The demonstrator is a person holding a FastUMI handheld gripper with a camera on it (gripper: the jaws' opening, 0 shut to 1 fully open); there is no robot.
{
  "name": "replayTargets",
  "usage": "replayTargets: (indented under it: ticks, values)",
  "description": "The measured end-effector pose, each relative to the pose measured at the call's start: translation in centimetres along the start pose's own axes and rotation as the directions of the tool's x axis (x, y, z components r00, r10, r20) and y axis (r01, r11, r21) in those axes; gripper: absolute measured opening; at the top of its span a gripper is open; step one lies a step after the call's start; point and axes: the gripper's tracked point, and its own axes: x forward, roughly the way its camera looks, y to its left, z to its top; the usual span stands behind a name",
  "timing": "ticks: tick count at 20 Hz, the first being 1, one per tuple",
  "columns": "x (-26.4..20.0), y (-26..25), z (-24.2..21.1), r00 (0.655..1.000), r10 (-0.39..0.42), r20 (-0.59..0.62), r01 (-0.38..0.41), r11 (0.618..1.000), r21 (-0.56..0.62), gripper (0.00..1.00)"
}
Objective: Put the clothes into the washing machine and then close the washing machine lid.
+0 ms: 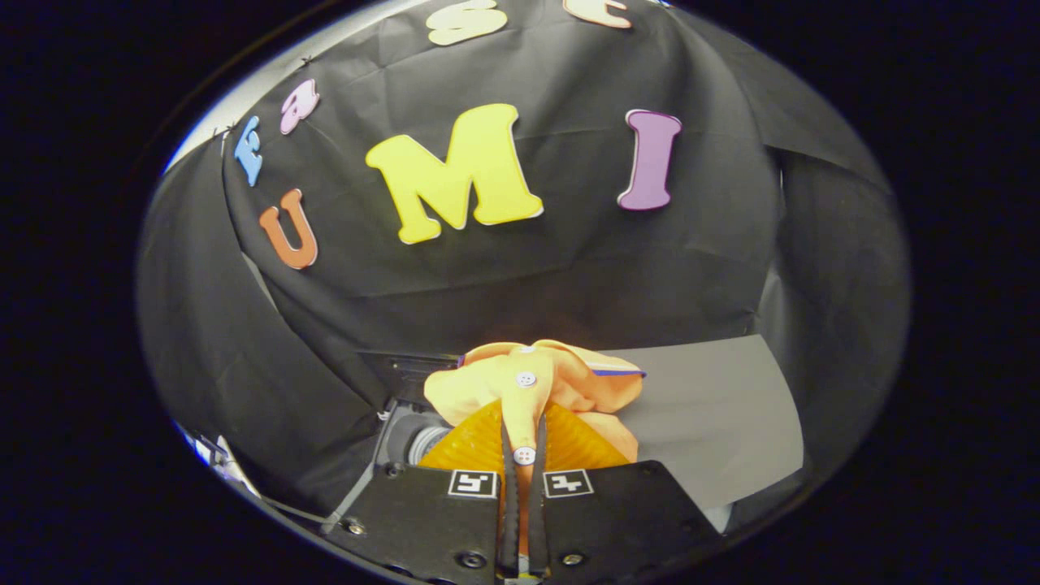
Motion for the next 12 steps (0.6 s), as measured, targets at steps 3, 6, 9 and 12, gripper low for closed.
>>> replayTargets:
  ticks: [3, 6, 9, 12]
  values:
    - [0.0, 3.1, 0.3, 1.000, 0.026, 0.010, -0.026, 1.000, -0.006, 0.08]
    - [0.2, 6.3, 0.2, 0.999, 0.053, 0.010, -0.053, 0.999, -0.011, 0.08]
    - [0.6, 9.3, -0.1, 0.997, 0.077, 0.012, -0.076, 0.997, -0.024, 0.08]
    - [1.0, 11.9, -0.4, 0.996, 0.089, 0.010, -0.089, 0.996, -0.023, 0.08]
